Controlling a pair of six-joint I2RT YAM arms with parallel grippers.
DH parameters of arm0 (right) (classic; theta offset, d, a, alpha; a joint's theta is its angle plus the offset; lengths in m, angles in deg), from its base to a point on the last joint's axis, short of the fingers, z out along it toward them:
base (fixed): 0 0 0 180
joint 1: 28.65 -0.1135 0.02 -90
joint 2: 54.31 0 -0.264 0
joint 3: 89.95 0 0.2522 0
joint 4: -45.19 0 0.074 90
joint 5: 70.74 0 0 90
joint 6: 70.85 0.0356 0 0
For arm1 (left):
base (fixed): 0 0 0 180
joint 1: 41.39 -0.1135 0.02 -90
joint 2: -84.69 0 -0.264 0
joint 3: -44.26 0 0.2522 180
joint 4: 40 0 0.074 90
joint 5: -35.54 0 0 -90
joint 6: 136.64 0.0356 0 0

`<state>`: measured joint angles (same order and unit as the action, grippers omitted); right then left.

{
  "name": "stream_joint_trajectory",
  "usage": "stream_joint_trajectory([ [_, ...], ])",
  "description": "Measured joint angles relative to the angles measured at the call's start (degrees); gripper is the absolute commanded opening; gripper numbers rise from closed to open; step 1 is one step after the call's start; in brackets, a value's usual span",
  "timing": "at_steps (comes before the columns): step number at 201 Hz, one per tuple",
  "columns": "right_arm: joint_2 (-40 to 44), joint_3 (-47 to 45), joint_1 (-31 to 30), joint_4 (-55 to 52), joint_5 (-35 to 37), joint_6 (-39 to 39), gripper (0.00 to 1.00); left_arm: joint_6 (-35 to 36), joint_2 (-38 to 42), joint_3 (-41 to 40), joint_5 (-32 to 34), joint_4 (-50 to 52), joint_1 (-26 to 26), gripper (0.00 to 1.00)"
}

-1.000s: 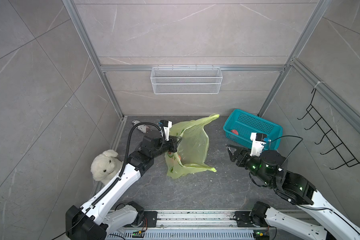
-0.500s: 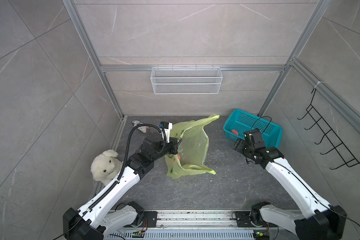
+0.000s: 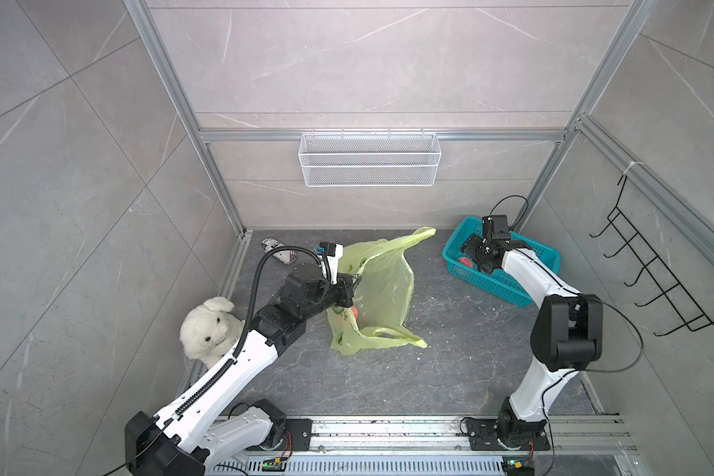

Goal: Place the peach into a plastic bag & tie a knot
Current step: Pick up the peach from the basket.

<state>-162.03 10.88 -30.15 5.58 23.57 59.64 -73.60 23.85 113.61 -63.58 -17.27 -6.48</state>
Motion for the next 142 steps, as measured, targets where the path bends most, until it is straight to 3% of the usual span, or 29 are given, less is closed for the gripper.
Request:
stream_joint_trajectory([
  [111, -17.59, 10.86, 2.05, -1.29, -3.96, 1.07, 0.84, 0.00, -1.18, 0.00, -0.13, 0.02, 0.20, 0.00],
  [142, -19.71, 13.73, 2.21, -3.61, -5.46, 0.98, 0.77, 0.00, -1.88, 0.00, -0.22, 0.07, 0.24, 0.00],
])
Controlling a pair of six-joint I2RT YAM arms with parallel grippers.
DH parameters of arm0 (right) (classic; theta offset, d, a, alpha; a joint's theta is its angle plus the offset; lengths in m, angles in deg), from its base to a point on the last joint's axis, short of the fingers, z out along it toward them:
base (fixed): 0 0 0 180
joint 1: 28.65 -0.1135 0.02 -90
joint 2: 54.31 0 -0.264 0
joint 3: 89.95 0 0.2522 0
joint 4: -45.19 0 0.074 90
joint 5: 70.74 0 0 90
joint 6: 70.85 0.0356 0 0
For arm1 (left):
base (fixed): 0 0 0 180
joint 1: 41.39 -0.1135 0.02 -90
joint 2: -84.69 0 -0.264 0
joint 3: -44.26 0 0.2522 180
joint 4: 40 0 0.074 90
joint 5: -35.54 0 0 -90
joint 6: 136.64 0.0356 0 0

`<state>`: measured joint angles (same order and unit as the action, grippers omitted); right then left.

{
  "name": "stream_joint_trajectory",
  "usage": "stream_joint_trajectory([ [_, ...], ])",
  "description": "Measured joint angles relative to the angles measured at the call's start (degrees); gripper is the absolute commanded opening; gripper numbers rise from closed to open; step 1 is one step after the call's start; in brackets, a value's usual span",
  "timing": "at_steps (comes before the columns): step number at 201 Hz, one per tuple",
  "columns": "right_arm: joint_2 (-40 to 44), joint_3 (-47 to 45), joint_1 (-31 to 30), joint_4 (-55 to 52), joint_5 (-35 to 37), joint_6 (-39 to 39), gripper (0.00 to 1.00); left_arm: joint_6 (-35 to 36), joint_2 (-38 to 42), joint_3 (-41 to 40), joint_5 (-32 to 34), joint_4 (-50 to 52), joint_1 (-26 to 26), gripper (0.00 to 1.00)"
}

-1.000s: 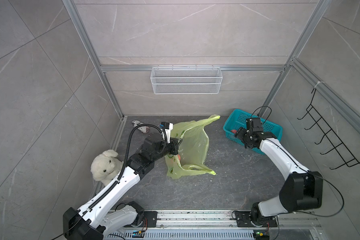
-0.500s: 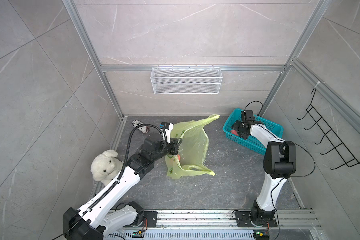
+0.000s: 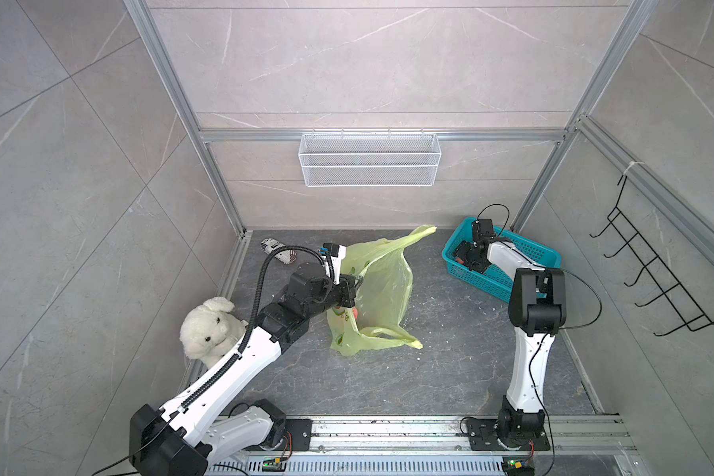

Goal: Place the peach into a plastic bag & tie a knot
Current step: Pick up the peach from the basket.

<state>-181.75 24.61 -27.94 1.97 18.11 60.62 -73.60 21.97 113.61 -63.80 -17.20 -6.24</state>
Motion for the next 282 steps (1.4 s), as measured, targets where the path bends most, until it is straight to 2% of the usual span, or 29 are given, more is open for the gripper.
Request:
stream_joint_trajectory([
  [68, -2.56, 3.89, 2.29, -2.43, -6.25, -0.94, 0.55, -0.02, -0.48, 0.00, -0.02, 0.00, 0.00, 0.00],
  [113, 0.76, -0.50, 2.54, -0.57, -7.26, -0.96, 0.49, -0.04, -0.50, 0.00, -0.22, -0.02, 0.00, 0.00],
  [213, 28.20, -15.93, 1.81, 10.56, -8.13, 3.37, 0.49, -0.07, -0.57, 0.00, -0.26, -0.02, 0.00, 0.00],
  [255, 41.68, -26.23, -2.40, 12.76, -11.17, 4.70, 0.49, -0.07, -1.36, 0.00, -0.24, -0.02, 0.00, 0.00],
  [282, 53.44, -33.35, -7.58, 13.05, -13.99, 5.11, 0.49, -0.07, -1.55, 0.00, -0.22, -0.02, 0.00, 0.00],
])
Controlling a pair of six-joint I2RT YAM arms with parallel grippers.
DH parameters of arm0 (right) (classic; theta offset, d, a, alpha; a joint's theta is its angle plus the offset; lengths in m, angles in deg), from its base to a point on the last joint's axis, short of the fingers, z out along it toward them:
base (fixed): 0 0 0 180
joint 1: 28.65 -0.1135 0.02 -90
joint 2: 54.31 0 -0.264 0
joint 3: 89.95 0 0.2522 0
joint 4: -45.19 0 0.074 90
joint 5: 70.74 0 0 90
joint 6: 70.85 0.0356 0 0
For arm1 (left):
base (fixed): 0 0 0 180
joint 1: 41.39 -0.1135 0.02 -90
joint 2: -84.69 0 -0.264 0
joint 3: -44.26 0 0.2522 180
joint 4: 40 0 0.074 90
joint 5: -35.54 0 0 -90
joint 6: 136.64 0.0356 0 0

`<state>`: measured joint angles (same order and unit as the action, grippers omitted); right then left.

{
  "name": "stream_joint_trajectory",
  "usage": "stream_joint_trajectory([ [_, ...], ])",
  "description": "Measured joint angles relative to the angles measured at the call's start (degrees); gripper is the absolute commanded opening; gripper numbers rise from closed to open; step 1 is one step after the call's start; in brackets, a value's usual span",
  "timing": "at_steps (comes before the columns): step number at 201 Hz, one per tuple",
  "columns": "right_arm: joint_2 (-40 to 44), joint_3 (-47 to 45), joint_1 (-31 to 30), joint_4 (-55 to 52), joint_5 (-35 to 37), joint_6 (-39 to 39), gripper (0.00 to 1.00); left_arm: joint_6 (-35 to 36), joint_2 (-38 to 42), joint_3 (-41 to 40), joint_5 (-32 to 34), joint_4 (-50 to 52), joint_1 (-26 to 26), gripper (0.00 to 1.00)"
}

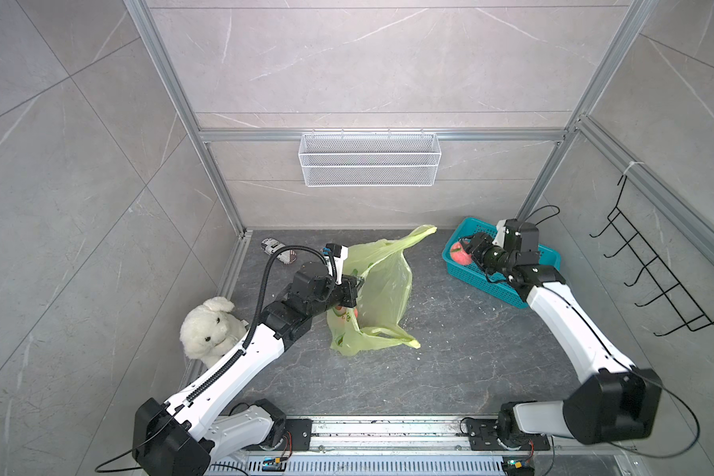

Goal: Place the peach into a plastic bag & tie a knot
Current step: Pick up the peach from the basket, then place the peach in the plastic bag.

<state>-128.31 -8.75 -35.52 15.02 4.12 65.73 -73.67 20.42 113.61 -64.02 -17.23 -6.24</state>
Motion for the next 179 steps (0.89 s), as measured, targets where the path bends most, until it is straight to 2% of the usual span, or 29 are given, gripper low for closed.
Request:
stream_joint_trajectory([
  [30, 11.02, -5.84, -8.02, 0.11, -3.15, 0.20, 0.50, -0.11, -0.09, 0.00, 0.00, 0.02, 0.00, 0.00],
  [55, 18.53, -11.30, -12.41, -0.11, -4.46, 1.53, 0.49, -0.24, -0.13, 0.00, -0.02, 0.00, 0.00, 0.00],
  [93, 21.40, -12.96, -21.09, -0.92, -3.06, 3.13, 0.49, -0.50, -0.13, 0.00, -0.02, 0.00, 0.00, 0.00],
  [116, 18.80, -11.65, -28.63, -0.94, 0.74, 3.48, 0.50, -0.70, -0.13, 0.00, -0.02, 0.00, 0.00, 0.00],
  [144, 9.11, -5.55, -37.38, -0.42, 6.88, 3.67, 0.53, -1.03, -0.13, 0.00, -0.04, 0.00, 0.00, 0.00],
  [179, -1.57, -0.59, -42.25, 0.46, 14.71, 5.33, 0.56, -1.14, 0.17, 0.00, 0.26, 0.02, 0.02, 0.00],
])
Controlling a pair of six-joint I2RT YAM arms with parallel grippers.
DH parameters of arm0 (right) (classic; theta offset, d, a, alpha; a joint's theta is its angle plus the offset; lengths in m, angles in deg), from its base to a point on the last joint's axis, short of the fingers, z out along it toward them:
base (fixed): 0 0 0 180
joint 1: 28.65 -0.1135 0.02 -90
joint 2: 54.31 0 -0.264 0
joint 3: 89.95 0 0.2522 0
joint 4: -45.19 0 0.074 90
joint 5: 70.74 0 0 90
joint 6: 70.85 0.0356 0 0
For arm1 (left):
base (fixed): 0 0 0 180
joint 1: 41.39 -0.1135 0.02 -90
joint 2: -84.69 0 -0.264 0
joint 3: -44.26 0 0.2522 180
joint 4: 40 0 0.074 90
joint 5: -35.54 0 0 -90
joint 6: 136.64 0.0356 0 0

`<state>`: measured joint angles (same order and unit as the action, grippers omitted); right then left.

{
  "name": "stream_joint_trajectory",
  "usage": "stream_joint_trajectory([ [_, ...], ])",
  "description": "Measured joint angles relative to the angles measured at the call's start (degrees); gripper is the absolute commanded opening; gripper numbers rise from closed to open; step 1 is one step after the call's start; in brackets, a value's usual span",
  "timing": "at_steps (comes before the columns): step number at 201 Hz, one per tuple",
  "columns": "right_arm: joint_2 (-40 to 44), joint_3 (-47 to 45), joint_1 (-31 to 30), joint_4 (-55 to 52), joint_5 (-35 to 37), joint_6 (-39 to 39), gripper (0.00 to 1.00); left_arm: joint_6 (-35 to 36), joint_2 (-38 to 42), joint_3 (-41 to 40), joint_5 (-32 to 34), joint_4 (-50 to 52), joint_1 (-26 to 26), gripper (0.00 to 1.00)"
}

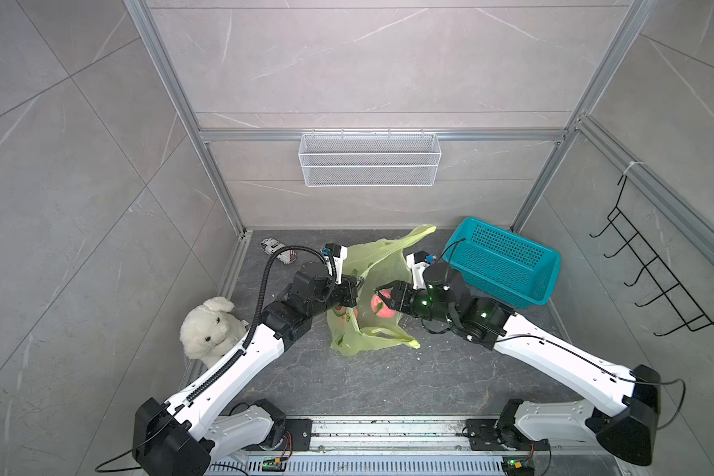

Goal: Place the peach into a plastic bag & tie a knot
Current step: Place the peach in the plastic bag.

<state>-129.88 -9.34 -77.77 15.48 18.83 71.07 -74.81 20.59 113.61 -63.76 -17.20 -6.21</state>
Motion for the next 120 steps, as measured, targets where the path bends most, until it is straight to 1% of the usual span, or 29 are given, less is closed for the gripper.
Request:
stream_joint_trajectory([
  [9, -1.60, 0.35, -0.33, 0.39, 2.01, 0.72, 0.58, -0.13, 0.35, 0.00, 0.39, 0.09, 0.00, 0.00],
  [39, -6.12, 1.33, -0.81, 1.51, 7.39, 4.52, 0.62, -0.48, 2.84, 0.00, 3.45, 0.90, 0.11, 0.00],
  [59, -9.40, 2.32, -0.90, 3.43, 9.09, 6.97, 0.69, -0.85, 3.82, 0.00, 5.42, 1.27, 0.11, 0.00],
  [85, -13.27, 4.52, -1.36, 5.18, 9.94, 9.05, 0.84, -1.42, 3.87, -0.04, 8.09, 1.90, 0.11, 0.00],
  [92, -14.23, 5.55, -1.51, 5.11, 10.16, 9.14, 0.86, -1.44, 3.89, -0.04, 9.03, 2.14, 0.11, 0.00],
  [120, -15.30, 8.24, -1.95, 4.87, 10.64, 9.07, 0.86, -1.42, 4.44, -0.76, 12.92, 2.60, 0.17, 0.00],
])
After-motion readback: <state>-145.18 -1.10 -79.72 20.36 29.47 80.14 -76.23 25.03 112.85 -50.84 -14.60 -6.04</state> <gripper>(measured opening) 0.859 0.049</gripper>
